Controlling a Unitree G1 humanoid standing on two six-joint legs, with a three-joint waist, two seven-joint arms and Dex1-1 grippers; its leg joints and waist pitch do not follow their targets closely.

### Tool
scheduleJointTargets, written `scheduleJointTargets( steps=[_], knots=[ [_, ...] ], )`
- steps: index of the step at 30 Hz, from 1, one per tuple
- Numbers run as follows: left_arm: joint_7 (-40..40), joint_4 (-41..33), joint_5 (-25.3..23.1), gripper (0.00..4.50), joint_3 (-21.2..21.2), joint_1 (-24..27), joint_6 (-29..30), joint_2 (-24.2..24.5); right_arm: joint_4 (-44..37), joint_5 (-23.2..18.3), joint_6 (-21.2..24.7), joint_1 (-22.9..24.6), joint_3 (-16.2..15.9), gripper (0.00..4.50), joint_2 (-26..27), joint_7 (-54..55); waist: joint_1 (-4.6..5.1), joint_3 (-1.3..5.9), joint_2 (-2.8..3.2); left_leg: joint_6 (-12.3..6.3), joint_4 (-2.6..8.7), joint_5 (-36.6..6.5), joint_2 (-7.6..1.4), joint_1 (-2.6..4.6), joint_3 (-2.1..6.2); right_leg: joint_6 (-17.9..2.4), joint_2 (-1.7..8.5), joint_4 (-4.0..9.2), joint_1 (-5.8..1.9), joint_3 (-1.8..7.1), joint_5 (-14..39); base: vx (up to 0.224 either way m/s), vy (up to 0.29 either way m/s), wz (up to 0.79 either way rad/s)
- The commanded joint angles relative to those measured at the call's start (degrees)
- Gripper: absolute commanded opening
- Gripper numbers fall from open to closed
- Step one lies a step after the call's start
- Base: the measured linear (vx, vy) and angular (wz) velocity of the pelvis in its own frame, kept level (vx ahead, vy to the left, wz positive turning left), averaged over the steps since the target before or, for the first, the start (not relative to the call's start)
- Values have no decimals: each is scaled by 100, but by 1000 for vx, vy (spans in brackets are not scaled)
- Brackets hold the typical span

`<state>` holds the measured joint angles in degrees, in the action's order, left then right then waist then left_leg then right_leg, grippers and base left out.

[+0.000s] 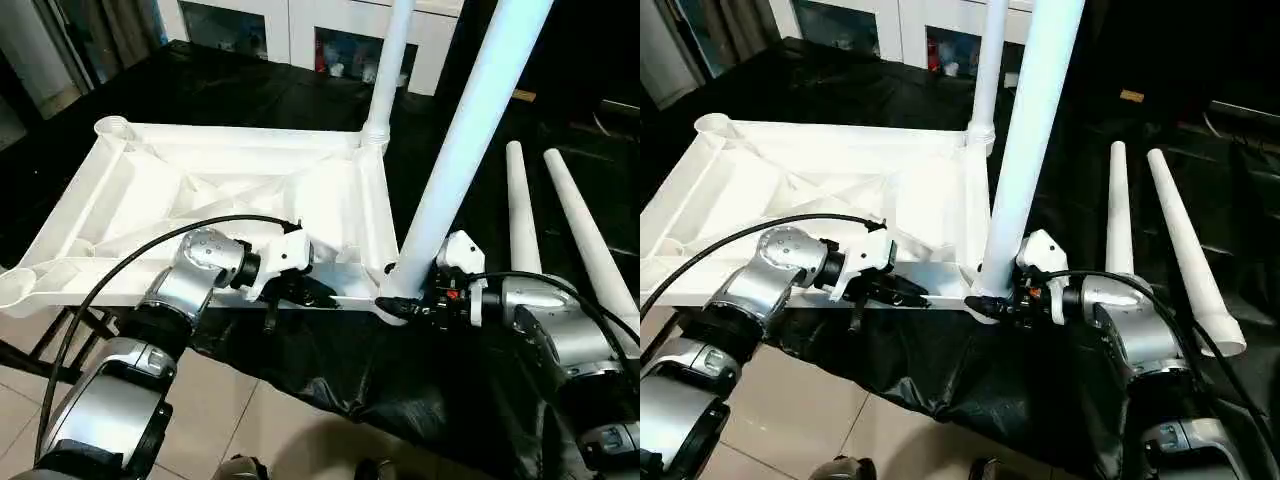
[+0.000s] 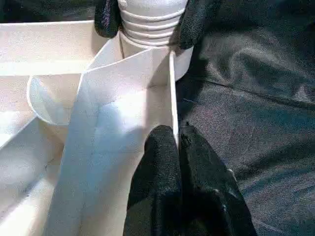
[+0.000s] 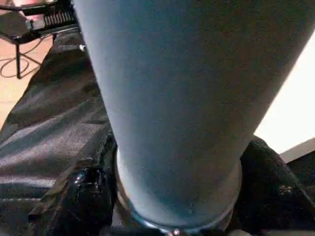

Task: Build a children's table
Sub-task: Rotate leg to tighten

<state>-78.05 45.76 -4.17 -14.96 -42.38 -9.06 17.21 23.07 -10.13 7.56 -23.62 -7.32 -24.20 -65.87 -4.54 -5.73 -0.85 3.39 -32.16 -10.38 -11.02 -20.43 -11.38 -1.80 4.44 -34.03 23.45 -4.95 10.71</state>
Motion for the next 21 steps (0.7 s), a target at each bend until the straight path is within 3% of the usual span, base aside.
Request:
scheduleJointTargets(
  steps=[1, 2, 4, 6, 8, 13, 17, 19, 21],
  knots=[
    [566, 96, 12, 0, 16, 12, 149, -266, -53, -89, 198, 80, -101, 273, 460, 559, -16, 348, -67, -666, 301, -749, -282, 6, 99, -1357, 459, 377, -328, 340, 914, 0, 0, 0],
    [578, 99, 9, 0, 17, 10, 153, -269, -47, -84, 196, 79, -98, 273, 468, 578, -10, 337, -62, -633, 308, -787, -284, 4, 101, -1339, 465, 385, -315, 340, 999, 0, 0, 0],
    [1319, 312, -134, 0, 98, -149, 449, -484, 442, 269, 42, -89, 108, 272, 958, 1832, 53, 319, -73, -378, 341, -1041, -256, 32, 126, -1190, 486, 462, -291, 338, 1656, 0, 0, 0],
    [1645, 398, -140, 0, 161, -222, 599, -636, 716, 369, 1, -209, 212, 272, 1190, 2381, 118, 295, -81, -244, 357, -1209, -246, 45, 142, -1080, 496, 516, -280, 339, 2156, 0, 0, 0],
    [2078, 510, -143, 0, 221, -311, 807, -895, 1070, 457, 29, -398, 352, 271, 1560, 3170, 131, 289, -63, -225, 357, -1237, -241, 75, 134, -1026, 489, 541, -244, 354, 2302, 0, 0, 0],
    [3093, 799, -298, 0, 209, -509, 1041, -1458, 1603, 668, -79, -680, 438, 270, 2241, 4404, 120, 321, -44, -266, 350, -1032, -239, 72, 122, -1109, 469, 496, -270, 370, 1706, 0, 0, 0],
    [3460, 930, -399, 0, 182, -580, 1003, -1717, 2010, 733, -306, -948, 606, 270, 2533, 5037, 115, 338, -48, -338, 344, -969, -230, 83, 106, -1173, 460, 468, -263, 393, 1475, 0, 0, 0],
    [3471, 925, -435, 0, 158, -580, 989, -1723, 2011, 659, -364, -977, 668, 326, 2539, 4954, 110, 333, -53, -438, 343, -936, -226, 69, 108, -1169, 449, 455, -277, 403, 1339, 0, 0, 0],
    [3433, 907, -422, 0, 144, -572, 987, -1714, 1989, 549, -431, -1010, 778, 340, 2528, 4814, 119, 337, -54, -511, 346, -890, -223, 41, 118, -1180, 448, 436, -298, 408, 1225, 0, 0, 0]
  ],
)
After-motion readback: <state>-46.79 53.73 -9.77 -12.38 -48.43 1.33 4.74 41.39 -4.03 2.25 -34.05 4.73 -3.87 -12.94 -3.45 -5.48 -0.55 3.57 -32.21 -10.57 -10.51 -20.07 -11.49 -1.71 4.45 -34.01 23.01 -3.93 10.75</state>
